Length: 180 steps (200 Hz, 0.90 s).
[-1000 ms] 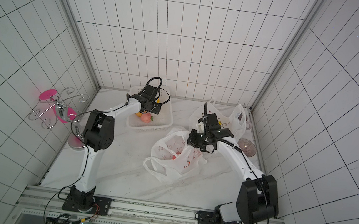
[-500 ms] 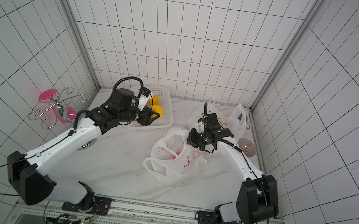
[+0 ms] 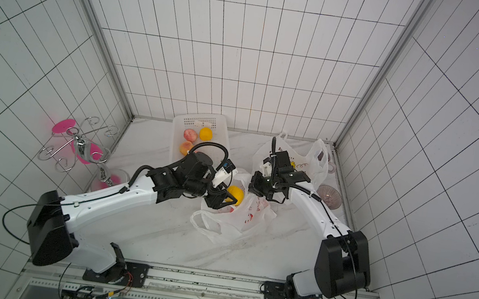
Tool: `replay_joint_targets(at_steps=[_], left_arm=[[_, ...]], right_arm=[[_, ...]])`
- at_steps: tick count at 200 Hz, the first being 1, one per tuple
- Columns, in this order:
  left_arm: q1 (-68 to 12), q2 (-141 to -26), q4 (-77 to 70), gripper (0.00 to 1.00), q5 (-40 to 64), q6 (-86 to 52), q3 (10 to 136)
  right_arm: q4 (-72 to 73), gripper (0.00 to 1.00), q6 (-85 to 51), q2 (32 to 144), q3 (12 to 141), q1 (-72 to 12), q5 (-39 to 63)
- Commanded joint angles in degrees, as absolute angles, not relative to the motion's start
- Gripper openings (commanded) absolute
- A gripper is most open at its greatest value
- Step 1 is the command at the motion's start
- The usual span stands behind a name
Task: Place the peach into a plastic bag & tie a knot
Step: Place the peach in the plastic bag.
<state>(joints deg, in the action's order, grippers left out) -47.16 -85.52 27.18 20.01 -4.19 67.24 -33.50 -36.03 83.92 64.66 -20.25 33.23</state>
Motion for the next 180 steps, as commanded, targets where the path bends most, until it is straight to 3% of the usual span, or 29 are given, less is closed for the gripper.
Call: replay_joint_targets(at_steps=[1, 13, 31, 52, 94, 131, 180], left_arm=[[-47.20, -89.13, 29.70, 0.41, 13.70, 0.81, 70.36], [-47.20, -91.28, 31.22, 0.45, 9.77, 1.69, 71.68], [-47.20, -93.13, 32.06, 0.68, 5.59, 2.13, 73.46], [-47.13, -91.71, 31.17, 0.82, 5.40, 1.13, 74.23], [-46.40, -85.93, 30.98, 0.88, 7.76, -1.17, 74.55], [-44.21, -82.68, 29.07, 0.80, 15.82, -2.02, 73.20], [-43.99, -81.12, 38.48, 0.43, 19.98, 0.66, 69.43]], right_arm=[[-33.31, 0.00, -36.47, 83.85, 68.58, -20.13, 33.43], [-33.27, 0.00, -36.60, 83.93, 68.41, -20.19, 33.49], [-33.29, 0.00, -36.62, 84.20, 68.33, -20.21, 33.50], [-33.23, 0.00, -36.51, 84.29, 68.29, -20.21, 33.23], [-33.14, 0.00, -36.27, 84.80, 68.15, -20.21, 33.21], [-32.63, 0.00, -36.37, 85.08, 67.98, -20.21, 33.35], [-32.35, 0.00, -36.23, 85.68, 68.86, -20.14, 33.86]])
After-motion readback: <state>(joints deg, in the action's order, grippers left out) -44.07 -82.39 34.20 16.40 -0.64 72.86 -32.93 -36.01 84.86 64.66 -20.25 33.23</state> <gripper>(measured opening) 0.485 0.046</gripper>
